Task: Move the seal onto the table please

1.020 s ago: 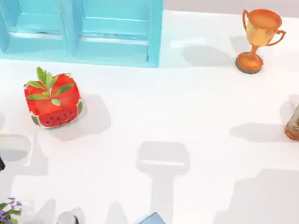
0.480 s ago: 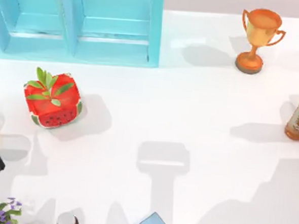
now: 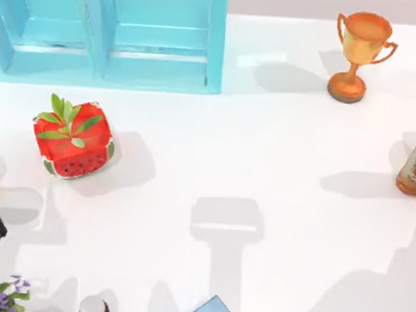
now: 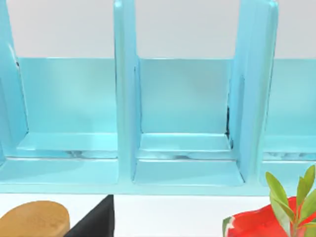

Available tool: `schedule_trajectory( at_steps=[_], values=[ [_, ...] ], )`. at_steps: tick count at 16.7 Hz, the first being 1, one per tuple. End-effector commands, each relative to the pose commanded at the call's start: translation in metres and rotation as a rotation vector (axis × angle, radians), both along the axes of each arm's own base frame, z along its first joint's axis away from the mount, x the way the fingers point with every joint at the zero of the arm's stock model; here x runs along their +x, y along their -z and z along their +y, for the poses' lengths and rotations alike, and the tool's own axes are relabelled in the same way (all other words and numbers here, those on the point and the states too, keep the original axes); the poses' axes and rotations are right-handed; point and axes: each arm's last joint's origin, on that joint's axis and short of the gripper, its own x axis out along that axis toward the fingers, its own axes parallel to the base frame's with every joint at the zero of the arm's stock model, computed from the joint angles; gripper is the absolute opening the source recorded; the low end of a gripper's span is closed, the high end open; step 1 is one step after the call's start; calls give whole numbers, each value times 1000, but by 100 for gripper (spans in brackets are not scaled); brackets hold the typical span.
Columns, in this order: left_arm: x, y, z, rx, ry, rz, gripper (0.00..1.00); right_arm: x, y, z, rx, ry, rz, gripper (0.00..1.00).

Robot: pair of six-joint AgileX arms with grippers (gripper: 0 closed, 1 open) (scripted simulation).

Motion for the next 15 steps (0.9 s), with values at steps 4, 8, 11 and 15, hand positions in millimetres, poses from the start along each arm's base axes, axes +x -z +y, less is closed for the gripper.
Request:
schedule_trajectory(
  at_steps=[4, 8, 11, 15],
  values=[
    [0, 0, 0, 0, 0, 0, 100, -2, 45, 0, -3, 0, -5, 100],
    [0, 0, 0, 0, 0, 0, 100, -4, 56, 1, 1, 0, 2, 100],
    [0, 0, 0, 0, 0, 0, 100, -4, 56, 1, 1, 0, 2, 92],
    [0, 0, 0, 0, 0, 0, 100, -4, 56, 1, 1, 0, 2, 62]
  ],
)
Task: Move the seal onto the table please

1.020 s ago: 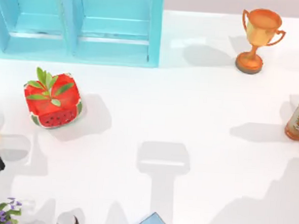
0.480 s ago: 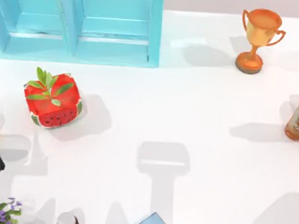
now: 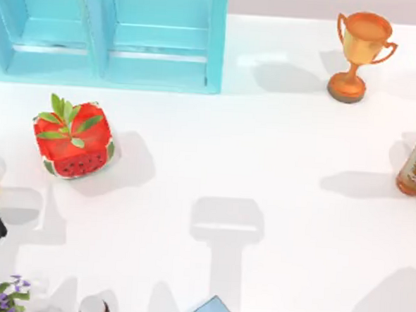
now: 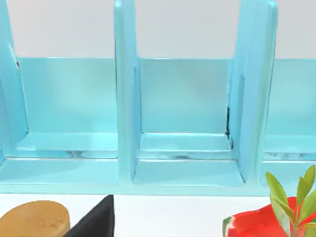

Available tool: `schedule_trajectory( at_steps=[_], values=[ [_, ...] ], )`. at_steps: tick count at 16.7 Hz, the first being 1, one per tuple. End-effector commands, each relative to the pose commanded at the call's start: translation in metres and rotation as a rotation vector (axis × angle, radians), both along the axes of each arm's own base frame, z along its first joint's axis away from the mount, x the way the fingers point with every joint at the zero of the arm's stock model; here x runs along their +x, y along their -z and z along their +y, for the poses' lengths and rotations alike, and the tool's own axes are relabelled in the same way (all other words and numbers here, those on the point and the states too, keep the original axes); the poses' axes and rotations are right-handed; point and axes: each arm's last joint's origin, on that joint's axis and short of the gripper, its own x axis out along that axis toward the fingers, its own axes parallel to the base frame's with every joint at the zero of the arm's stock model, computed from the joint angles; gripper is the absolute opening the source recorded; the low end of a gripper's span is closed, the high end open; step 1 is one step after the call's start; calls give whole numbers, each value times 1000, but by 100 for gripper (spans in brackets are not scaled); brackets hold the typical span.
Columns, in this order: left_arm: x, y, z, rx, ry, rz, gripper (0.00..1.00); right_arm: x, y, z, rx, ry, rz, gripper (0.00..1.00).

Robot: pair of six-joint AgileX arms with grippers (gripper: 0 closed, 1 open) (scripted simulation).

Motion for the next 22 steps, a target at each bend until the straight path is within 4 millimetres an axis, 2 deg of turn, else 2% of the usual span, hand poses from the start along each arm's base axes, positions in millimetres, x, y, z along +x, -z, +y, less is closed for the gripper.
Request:
schedule_trajectory(
  at_steps=[8, 18, 20, 22],
  values=[
    [0, 0, 0, 0, 0, 0, 100, 0, 0, 0, 0, 0, 0, 2],
    [0, 0, 0, 0, 0, 0, 100, 0, -1, 0, -2, 2, -2, 0],
    [0, 0, 0, 0, 0, 0, 100, 7, -8, 5, -8, 14, 1, 0],
    [0, 0, 0, 0, 0, 0, 100, 20, -25, 16, -21, 40, -2, 0]
  ],
)
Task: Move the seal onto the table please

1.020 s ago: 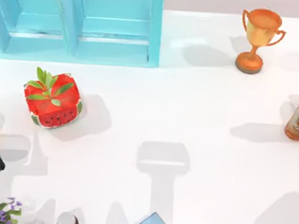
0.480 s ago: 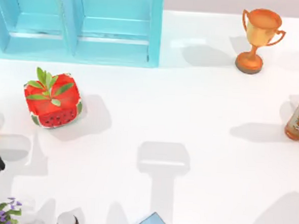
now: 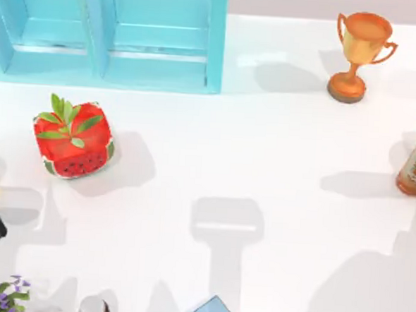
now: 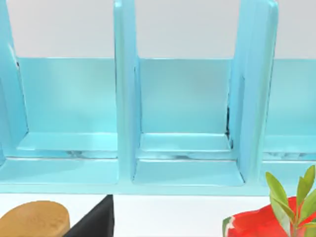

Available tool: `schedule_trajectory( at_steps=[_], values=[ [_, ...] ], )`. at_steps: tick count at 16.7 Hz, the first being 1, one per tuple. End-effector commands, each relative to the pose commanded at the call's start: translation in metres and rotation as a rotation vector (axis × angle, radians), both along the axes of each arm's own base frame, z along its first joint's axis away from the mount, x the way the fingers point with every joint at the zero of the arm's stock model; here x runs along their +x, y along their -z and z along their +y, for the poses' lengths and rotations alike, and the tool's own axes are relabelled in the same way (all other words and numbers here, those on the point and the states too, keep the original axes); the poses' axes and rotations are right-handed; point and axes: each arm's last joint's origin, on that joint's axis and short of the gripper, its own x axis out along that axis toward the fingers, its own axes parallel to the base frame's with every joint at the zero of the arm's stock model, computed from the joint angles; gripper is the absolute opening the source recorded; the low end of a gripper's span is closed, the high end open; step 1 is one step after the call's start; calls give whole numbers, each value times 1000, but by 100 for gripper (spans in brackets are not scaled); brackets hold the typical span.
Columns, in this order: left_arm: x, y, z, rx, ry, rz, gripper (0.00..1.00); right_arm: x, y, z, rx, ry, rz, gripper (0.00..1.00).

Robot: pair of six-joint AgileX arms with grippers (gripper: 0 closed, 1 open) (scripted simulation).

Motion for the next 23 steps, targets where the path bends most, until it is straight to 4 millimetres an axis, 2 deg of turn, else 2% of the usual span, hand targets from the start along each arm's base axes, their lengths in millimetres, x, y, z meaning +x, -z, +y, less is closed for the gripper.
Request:
schedule_trajectory(
  at_steps=[3, 5, 8, 11, 14, 19, 21, 23],
  values=[
    [0, 0, 0, 0, 0, 0, 100, 17, -38, 32, -16, 65, -11, 0],
    [0, 0, 0, 0, 0, 0, 100, 19, -64, 62, -13, 71, -5, 0],
    [0, 0, 0, 0, 0, 0, 100, 7, -97, 103, -1, 31, 3, 0],
    [0, 0, 0, 0, 0, 0, 100, -11, -120, 128, 13, -19, 1, 0],
    [0, 0, 0, 0, 0, 0, 100, -18, -126, 134, 20, -38, 0, 0],
    [0, 0, 0, 0, 0, 0, 100, -13, -124, 137, 20, -33, 1, 0],
    [0, 0, 0, 0, 0, 0, 100, 2, -124, 153, 18, -35, -9, 0],
    [0, 0, 0, 0, 0, 0, 100, 24, -118, 184, 18, -37, -13, 0]
  ],
)
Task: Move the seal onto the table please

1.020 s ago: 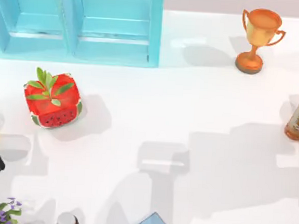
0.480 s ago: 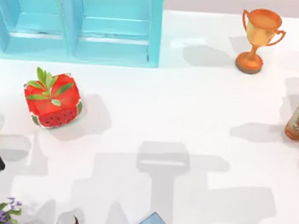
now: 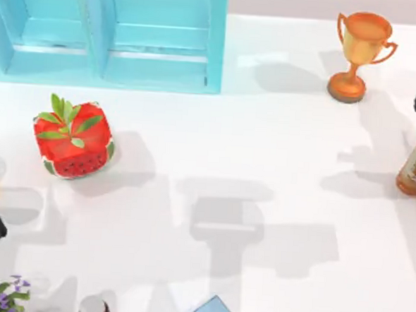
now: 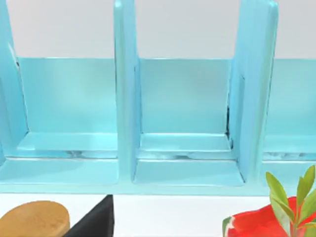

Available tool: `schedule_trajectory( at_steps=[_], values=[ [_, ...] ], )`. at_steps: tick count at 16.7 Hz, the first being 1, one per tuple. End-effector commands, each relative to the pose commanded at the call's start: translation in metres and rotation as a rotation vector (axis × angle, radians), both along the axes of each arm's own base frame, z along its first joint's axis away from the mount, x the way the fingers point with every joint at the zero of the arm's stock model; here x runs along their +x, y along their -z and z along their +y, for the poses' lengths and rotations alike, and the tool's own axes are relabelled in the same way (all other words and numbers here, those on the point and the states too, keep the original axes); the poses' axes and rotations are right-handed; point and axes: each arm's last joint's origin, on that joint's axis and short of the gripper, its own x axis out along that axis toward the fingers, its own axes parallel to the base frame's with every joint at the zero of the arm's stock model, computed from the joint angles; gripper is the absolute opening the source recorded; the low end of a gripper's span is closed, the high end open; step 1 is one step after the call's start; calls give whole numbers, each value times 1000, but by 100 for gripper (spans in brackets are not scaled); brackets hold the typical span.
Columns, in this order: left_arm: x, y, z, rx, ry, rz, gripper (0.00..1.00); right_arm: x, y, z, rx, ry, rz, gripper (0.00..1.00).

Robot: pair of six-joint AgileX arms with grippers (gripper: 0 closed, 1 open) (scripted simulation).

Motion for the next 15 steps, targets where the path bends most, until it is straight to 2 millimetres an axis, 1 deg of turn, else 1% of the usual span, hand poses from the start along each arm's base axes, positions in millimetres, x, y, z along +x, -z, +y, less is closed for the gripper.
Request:
schedule_trajectory(
  at_steps=[2, 4, 5, 7, 8, 9, 10, 11, 15],
  values=[
    [0, 0, 0, 0, 0, 0, 100, 25, 18, 45, -2, -1, 20, 0],
    [0, 0, 0, 0, 0, 0, 100, 41, 46, 101, -9, 3, 47, 0],
    [0, 0, 0, 0, 0, 0, 100, 44, 59, 130, -13, 5, 53, 0],
    [0, 0, 0, 0, 0, 0, 100, 42, 81, 183, -12, 6, 44, 0],
    [0, 0, 0, 0, 0, 0, 100, 40, 89, 204, -8, 5, 35, 0],
    [0, 0, 0, 0, 0, 0, 100, 37, 95, 220, -4, 5, 26, 0],
    [0, 0, 0, 0, 0, 0, 100, 35, 100, 231, -1, 4, 19, 0],
    [0, 0, 0, 0, 0, 0, 100, 34, 102, 237, 2, 4, 14, 0],
    [0, 0, 0, 0, 0, 0, 100, 33, 103, 237, 2, 8, 18, 0]
  ],
)
